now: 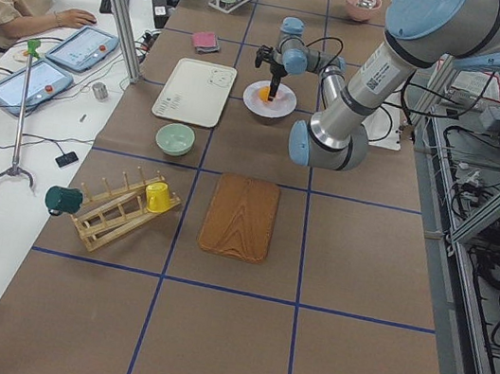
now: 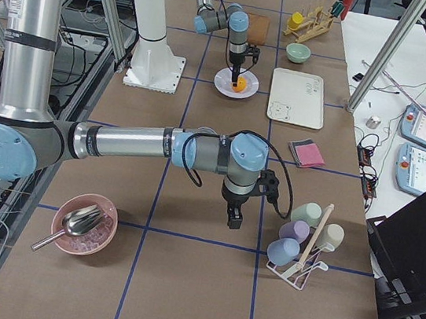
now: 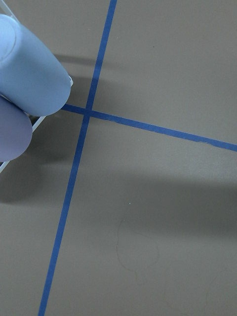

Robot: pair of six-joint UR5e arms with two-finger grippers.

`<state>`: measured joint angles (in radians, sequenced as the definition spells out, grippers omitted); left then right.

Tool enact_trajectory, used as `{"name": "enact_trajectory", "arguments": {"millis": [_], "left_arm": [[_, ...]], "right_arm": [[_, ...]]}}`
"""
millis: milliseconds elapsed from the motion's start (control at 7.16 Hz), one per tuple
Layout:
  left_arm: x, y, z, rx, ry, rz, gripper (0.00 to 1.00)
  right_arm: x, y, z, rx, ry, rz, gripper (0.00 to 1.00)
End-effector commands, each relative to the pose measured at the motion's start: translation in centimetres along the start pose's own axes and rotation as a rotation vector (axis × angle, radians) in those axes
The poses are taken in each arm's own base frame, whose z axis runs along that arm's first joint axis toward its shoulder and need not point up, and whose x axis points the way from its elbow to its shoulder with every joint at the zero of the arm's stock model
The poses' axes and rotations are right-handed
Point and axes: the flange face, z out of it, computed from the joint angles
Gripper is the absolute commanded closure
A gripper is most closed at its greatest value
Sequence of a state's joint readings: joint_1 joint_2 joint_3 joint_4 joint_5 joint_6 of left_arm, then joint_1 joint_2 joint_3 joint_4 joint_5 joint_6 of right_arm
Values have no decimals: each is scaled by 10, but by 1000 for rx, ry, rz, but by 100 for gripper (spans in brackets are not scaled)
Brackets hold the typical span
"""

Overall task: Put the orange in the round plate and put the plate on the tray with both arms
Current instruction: 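Carry the orange with the left gripper and lower it onto the white plate, then open the left gripper and withdraw the left arm to rest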

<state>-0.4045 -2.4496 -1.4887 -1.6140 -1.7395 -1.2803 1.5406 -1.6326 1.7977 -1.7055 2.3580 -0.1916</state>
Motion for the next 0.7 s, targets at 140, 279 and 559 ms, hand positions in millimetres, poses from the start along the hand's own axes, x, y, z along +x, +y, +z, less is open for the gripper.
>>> {"name": "enact_trajectory", "arguments": {"millis": [140, 279, 559], "left_arm": [[-63, -31, -52, -5, 38, 77, 1], [-110, -54, -71, -21, 46, 120, 1], [-235, -89, -98, -8, -1, 273, 1]], "right_arm": [[-24, -13, -14, 34, -22, -52, 0], [-43, -16, -20, 47, -27, -92, 0], [-81, -27, -16, 42, -89, -161, 0]]}}
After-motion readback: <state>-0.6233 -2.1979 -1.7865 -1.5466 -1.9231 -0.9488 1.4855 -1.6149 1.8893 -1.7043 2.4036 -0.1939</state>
